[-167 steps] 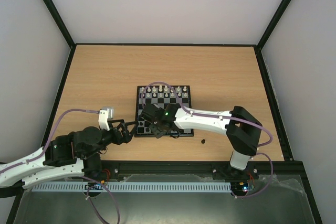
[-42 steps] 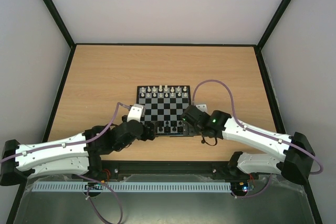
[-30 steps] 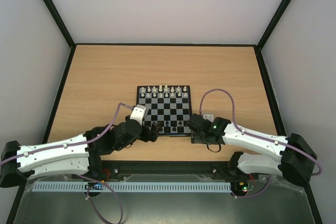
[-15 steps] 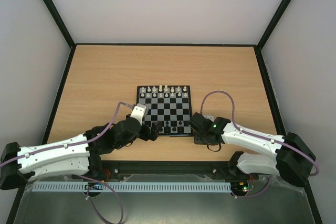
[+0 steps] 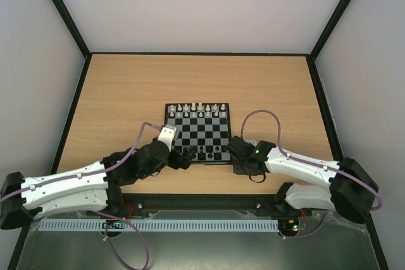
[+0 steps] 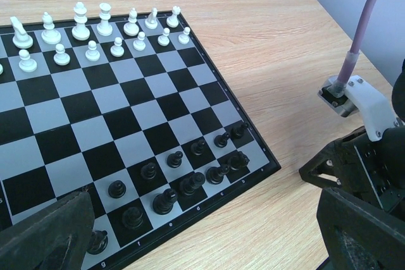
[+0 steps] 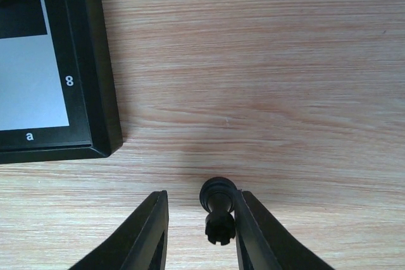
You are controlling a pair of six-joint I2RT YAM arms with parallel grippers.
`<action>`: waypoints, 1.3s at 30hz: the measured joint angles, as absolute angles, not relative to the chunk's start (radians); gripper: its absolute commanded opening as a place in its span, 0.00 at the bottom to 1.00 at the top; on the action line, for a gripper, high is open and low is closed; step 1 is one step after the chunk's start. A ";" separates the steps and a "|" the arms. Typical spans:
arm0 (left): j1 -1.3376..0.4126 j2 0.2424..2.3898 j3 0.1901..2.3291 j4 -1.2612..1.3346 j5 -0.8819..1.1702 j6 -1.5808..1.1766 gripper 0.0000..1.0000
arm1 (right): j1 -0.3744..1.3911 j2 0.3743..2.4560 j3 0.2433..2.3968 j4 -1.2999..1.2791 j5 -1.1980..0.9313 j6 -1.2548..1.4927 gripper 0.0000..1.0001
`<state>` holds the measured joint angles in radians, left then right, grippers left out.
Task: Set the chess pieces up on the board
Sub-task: Pick up the chess piece at the center of the board, then place the chess piece on the chessboard.
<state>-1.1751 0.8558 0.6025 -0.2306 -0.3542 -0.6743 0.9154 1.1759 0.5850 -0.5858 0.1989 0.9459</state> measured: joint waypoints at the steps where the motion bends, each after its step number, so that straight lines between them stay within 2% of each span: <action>1: -1.174 0.856 0.603 -0.229 -0.353 -0.673 0.99 | 0.915 1.179 0.585 -0.586 0.199 0.946 0.26; 9: -1.161 0.854 0.600 -0.222 -0.341 -0.660 0.99 | 0.915 1.192 0.585 -0.586 0.200 0.947 0.12; 15: -1.150 0.851 0.589 -0.219 -0.333 -0.653 0.99 | 0.915 1.193 0.586 -0.587 0.201 0.947 0.09; 30: -1.124 0.849 0.588 -0.219 -0.316 -0.638 0.99 | 0.915 1.196 0.701 -0.658 0.226 0.923 0.09; 39: -1.108 0.849 0.588 -0.219 -0.311 -0.635 0.99 | 0.915 1.316 0.843 -0.680 0.240 0.852 0.11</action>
<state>-1.1084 0.8486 0.5877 -0.2192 -0.3115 -0.6350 0.9154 1.3163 0.8433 -0.6800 0.2398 0.8516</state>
